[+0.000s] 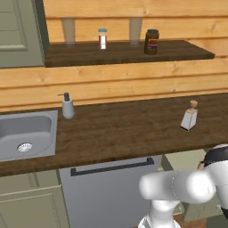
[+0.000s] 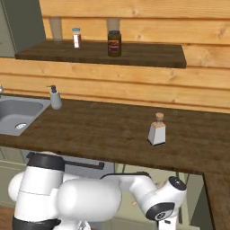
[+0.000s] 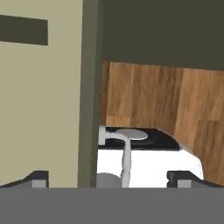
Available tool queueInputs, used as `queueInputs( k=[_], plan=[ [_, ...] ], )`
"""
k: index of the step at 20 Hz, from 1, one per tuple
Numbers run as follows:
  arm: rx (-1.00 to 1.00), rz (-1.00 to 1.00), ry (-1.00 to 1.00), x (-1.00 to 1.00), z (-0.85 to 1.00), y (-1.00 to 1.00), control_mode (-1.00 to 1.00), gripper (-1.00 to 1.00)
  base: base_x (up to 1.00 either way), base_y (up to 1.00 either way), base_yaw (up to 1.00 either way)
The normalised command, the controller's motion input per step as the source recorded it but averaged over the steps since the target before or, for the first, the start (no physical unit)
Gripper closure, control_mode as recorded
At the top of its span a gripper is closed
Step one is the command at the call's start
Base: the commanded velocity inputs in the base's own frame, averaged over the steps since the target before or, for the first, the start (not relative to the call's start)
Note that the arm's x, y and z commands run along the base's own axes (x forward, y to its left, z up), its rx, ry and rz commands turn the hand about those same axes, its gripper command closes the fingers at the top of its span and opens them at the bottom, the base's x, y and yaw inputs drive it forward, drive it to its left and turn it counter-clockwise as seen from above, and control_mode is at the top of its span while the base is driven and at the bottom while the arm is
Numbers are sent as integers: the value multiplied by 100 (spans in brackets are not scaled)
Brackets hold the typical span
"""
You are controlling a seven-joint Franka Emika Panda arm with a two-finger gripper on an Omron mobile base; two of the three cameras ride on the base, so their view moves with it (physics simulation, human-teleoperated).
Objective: Pick the rolling pin from the drawer and place it on the counter.
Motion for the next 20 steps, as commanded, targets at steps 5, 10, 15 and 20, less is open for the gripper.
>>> queueInputs(
  k=[5, 10, 15, 20],
  plan=[
    [-1, 2, -3, -100, -11, -34, -100, -100, 0, 0, 0],
    [17, 0, -26, -35, 90, -8, -100, -100, 0, 0, 0],
    [8, 0, 1, 51, 100, 12, -100, -100, 0, 0, 0],
    [3, 16, 1, 99, 62, 26, -100, -100, 0, 0, 0]
  ],
)
